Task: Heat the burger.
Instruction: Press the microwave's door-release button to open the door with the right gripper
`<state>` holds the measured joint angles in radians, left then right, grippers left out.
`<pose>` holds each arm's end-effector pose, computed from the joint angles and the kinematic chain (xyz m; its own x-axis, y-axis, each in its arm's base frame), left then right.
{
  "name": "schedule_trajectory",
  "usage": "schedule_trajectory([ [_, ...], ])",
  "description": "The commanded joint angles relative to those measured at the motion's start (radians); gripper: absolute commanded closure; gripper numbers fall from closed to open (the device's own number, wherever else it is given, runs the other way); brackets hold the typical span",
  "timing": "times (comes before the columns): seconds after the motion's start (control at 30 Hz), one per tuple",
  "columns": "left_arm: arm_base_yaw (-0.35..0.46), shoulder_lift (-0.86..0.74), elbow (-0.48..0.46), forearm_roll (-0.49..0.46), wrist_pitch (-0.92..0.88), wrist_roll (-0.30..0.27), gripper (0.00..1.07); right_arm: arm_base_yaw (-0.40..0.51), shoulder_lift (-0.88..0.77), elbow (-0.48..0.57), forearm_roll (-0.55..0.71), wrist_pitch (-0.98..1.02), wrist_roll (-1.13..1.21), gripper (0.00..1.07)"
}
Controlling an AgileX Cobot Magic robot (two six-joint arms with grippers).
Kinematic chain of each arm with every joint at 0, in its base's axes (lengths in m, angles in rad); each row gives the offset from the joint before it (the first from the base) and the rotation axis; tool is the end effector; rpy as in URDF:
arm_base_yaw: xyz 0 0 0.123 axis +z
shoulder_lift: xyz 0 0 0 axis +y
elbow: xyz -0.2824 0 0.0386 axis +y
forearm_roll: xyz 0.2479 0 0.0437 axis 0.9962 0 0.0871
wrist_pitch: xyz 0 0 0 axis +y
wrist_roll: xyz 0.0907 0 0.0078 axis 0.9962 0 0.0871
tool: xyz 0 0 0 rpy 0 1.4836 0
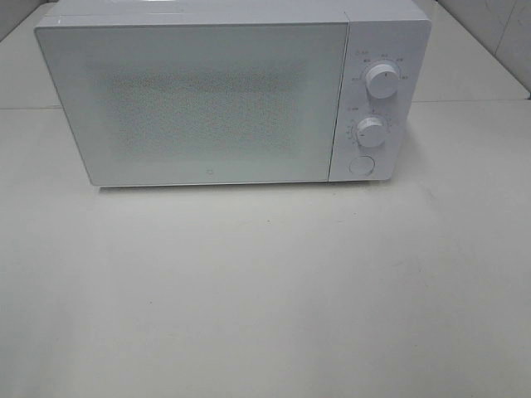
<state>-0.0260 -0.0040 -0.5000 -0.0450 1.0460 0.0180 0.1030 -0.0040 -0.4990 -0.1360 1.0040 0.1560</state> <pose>-0.0050 -0.0034 0.2784 -0.4390 0.0069 -0.8985 0.0589 0.9980 -0.0212 -0.0024 -0.0107 0.2821 -0.3946 0.0417 -0.9179 0.0349 0.9989 0.0303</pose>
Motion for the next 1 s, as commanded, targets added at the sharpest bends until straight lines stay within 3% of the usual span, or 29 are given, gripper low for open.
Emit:
schedule_trajectory([
  [0.03,0.003,-0.025,0.004,-0.004,-0.009,0.000,0.04,-0.007,-0.028,0.001,0.001,-0.004,-0.013,0.31],
  [1.0,0.003,-0.025,0.004,-0.004,-0.009,0.000,0.04,-0.007,-0.028,0.001,0.001,-0.004,-0.013,0.31],
])
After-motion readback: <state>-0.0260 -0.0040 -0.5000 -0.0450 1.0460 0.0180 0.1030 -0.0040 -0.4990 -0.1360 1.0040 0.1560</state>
